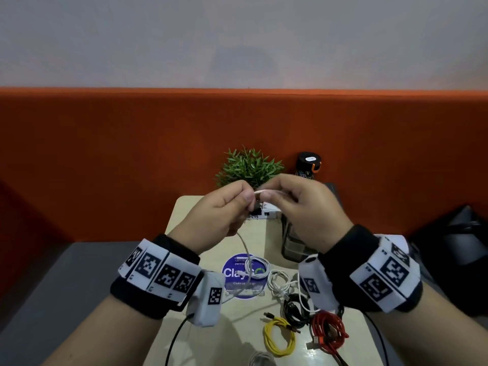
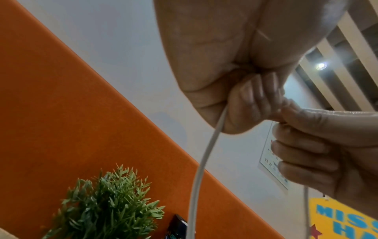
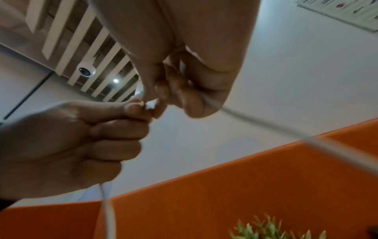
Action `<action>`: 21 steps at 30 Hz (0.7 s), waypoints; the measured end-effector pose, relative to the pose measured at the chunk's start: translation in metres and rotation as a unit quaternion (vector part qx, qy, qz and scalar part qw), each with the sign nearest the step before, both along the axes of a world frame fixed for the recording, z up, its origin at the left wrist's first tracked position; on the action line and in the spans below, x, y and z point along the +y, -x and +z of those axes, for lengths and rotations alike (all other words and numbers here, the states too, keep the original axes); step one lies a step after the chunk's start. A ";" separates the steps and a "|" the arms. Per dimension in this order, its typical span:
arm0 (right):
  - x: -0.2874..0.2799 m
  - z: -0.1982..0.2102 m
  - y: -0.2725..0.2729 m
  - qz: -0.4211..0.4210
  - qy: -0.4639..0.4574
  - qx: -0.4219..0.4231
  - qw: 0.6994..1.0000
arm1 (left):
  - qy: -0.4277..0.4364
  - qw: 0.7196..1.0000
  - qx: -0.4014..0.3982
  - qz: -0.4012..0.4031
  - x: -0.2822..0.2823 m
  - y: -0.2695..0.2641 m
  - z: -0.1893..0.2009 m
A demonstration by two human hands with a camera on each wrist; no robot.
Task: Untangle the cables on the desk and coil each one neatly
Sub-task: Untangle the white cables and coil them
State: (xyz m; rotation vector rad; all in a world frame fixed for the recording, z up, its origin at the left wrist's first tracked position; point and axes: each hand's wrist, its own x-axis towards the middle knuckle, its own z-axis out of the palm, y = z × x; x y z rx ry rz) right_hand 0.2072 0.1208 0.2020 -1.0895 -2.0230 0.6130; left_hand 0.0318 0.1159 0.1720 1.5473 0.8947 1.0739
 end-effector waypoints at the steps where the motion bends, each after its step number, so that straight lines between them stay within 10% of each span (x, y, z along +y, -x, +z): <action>1: 0.004 0.001 -0.005 -0.018 -0.010 0.007 1.000 | 0.004 1.000 0.002 -0.001 0.001 0.002 -0.002; 13: 0.051 -0.005 -0.075 -0.227 -0.026 0.246 0.942 | 0.074 0.995 -0.029 0.052 -0.011 0.013 -0.037; 21: 0.057 -0.050 -0.054 -0.212 0.085 0.207 0.951 | 0.089 0.968 -0.200 -0.126 -0.025 -0.007 0.004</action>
